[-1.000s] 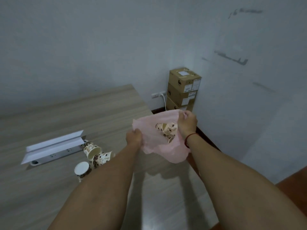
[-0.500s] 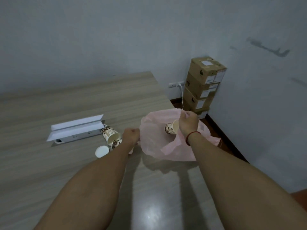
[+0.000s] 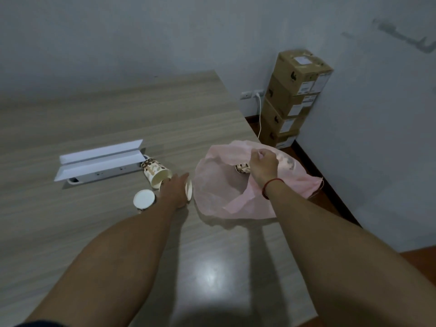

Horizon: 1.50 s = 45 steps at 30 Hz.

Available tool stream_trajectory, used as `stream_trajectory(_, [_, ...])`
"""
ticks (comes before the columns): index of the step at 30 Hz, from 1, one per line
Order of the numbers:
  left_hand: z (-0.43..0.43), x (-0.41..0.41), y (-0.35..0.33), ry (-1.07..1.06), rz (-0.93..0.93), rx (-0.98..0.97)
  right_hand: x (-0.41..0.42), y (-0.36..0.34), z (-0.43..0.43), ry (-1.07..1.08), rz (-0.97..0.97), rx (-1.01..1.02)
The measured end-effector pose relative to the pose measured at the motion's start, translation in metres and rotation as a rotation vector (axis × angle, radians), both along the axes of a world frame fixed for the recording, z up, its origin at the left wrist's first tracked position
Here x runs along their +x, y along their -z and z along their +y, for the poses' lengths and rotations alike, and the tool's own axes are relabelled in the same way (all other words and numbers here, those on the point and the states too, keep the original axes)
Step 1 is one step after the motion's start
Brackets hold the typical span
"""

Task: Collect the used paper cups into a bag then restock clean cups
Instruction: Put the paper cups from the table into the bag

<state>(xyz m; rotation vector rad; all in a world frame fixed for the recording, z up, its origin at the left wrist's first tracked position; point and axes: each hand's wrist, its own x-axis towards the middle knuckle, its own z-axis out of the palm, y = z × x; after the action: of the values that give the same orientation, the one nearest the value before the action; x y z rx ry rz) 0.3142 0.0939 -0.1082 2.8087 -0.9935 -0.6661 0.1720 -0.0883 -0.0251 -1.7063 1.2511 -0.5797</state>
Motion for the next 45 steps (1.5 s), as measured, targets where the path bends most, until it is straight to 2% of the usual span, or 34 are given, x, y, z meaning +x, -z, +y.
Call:
stream_trajectory(7, [0.0, 0.013, 0.015, 0.06, -0.124, -0.066, 0.001, 0.005, 0.0, -0.01, 0.036, -0.009])
stream_trajectory(11, [-0.007, 0.004, -0.002, -0.027, -0.184, -0.151, 0.0, 0.005, 0.0, -0.007, 0.026, -0.002])
stream_trajectory(14, [-0.014, -0.006, -0.025, -0.172, -0.152, -0.318, -0.005, 0.002, 0.001, -0.014, 0.026, 0.018])
stream_trajectory(16, [-0.021, -0.008, -0.038, -0.338, -0.043, -0.481, -0.012, -0.003, 0.001, -0.018, 0.022, 0.027])
stream_trajectory(18, [-0.03, -0.009, -0.047, -0.493, 0.147, -0.61, -0.019, -0.01, 0.0, -0.009, 0.021, 0.022])
stream_trajectory(23, [-0.054, -0.035, -0.056, -0.586, 0.648, -0.749, -0.033, -0.027, -0.007, 0.01, 0.004, 0.048])
stream_trajectory(27, [-0.08, -0.067, -0.052, -0.668, 0.778, -0.796, -0.046, -0.031, -0.012, 0.015, -0.019, 0.047])
stream_trajectory(31, [-0.104, -0.098, -0.04, -0.721, 0.895, -0.723, -0.06, -0.029, -0.012, 0.009, -0.014, 0.079])
stream_trajectory(34, [-0.114, -0.117, -0.035, -0.691, 0.82, -0.573, -0.07, -0.03, -0.013, -0.012, -0.009, 0.09])
stream_trajectory(38, [-0.105, -0.119, -0.044, -0.709, 0.717, -0.553, -0.079, -0.027, -0.014, -0.048, -0.021, 0.107])
stream_trajectory(42, [-0.072, -0.103, -0.058, -0.727, 0.49, -0.573, -0.073, -0.023, -0.003, -0.074, -0.005, 0.118])
stream_trajectory(45, [-0.042, -0.088, -0.067, -0.68, 0.266, -0.506, -0.067, -0.023, 0.012, -0.087, 0.043, 0.118])
